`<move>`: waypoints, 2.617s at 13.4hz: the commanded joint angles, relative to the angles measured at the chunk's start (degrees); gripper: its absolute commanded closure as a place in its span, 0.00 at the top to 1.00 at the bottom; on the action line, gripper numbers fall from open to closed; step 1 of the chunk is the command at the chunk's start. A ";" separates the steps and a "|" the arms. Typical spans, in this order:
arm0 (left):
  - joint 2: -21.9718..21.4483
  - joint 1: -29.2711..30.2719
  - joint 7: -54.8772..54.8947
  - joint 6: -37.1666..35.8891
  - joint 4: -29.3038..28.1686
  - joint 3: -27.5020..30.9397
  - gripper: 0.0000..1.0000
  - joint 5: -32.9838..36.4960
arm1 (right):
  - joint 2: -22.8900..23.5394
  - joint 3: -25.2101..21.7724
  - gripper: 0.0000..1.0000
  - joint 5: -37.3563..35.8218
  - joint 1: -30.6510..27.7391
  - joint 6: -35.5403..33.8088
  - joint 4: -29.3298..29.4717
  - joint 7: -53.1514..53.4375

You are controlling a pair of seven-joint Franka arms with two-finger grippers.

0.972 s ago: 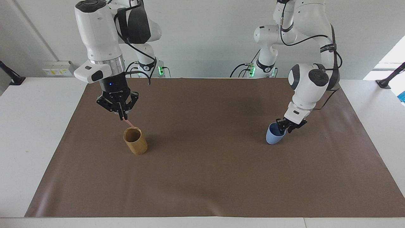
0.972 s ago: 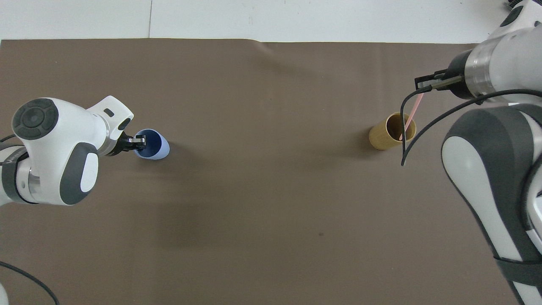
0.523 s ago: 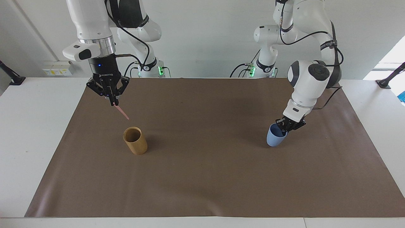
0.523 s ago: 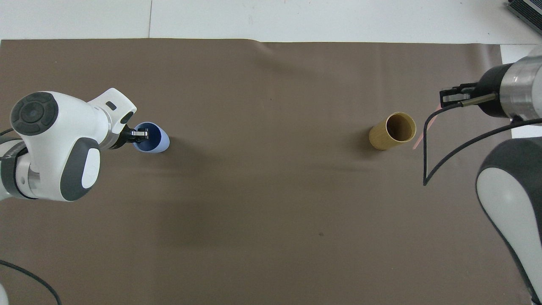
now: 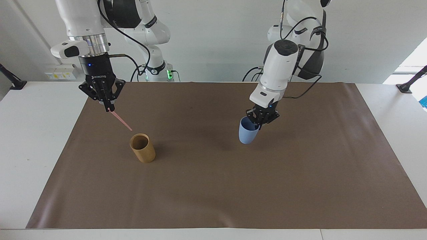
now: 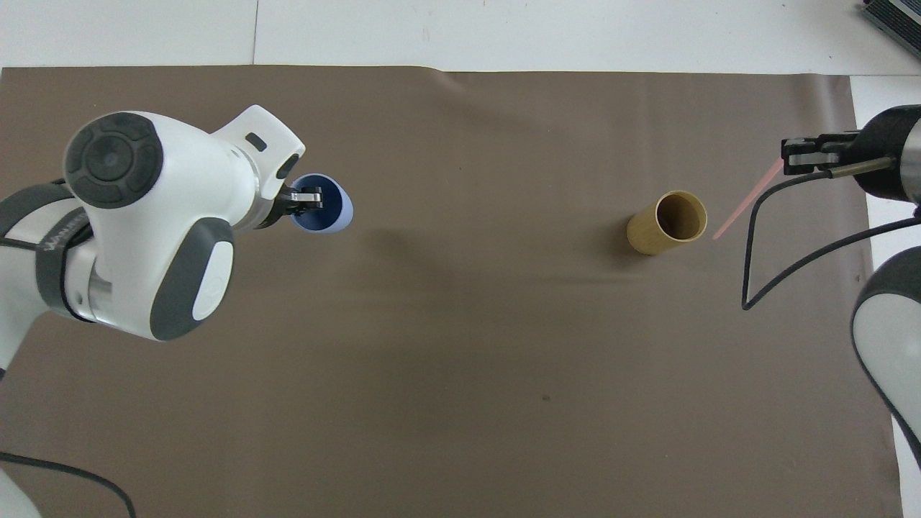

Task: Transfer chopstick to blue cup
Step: 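Slide the blue cup with the left gripper toward the table center, then release the cup with the left gripper while the right gripper lifts the chopstick, then carry the pink chopstick with the right gripper over the blue cup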

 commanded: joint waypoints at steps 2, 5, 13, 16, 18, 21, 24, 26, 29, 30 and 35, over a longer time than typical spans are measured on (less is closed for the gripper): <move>7.98 -4.20 -5.25 1.67 7.31 1.06 0.00 -0.81 | -1.50 0.38 0.00 1.15 -0.58 0.86 -2.01 0.51; 11.50 -8.07 -7.70 7.18 7.32 1.15 0.00 -0.90 | -1.50 0.38 0.00 1.15 -0.58 0.86 -2.01 0.60; 16.17 -9.48 -9.38 7.56 7.93 1.24 0.00 -0.20 | -1.42 0.38 0.00 1.16 -0.49 0.33 -1.92 1.65; 15.21 -9.04 -9.56 6.52 8.02 1.15 1.00 -0.81 | -1.24 0.38 0.00 1.15 0.12 0.60 -1.57 1.83; 12.93 -8.69 -9.47 -0.57 11.08 1.24 1.00 -1.68 | -1.24 0.38 0.00 1.24 0.21 0.60 -1.48 1.91; 10.99 -7.03 -8.68 -9.91 15.84 2.03 1.00 -2.22 | -0.89 0.38 0.00 1.16 0.12 0.60 -1.05 2.00; 4.68 -0.63 0.07 -14.30 14.44 1.85 1.00 -2.40 | -0.54 0.82 0.00 1.15 1.69 0.33 0.27 3.22; 1.07 5.79 9.21 -19.74 13.56 1.85 1.00 -2.48 | -0.19 0.82 0.00 0.19 4.24 1.65 0.80 5.77; -3.86 14.57 21.34 -23.46 8.57 1.85 1.00 -2.48 | 1.04 0.82 0.00 0.01 8.98 1.91 3.17 11.31; -4.66 17.21 24.68 -24.34 7.51 1.85 1.00 -2.57 | 1.04 0.82 0.00 0.01 10.22 3.22 3.17 12.19; -7.20 27.86 41.83 -29.87 7.05 1.85 1.00 -2.57 | 2.10 0.82 0.00 -1.21 18.39 8.24 2.74 17.03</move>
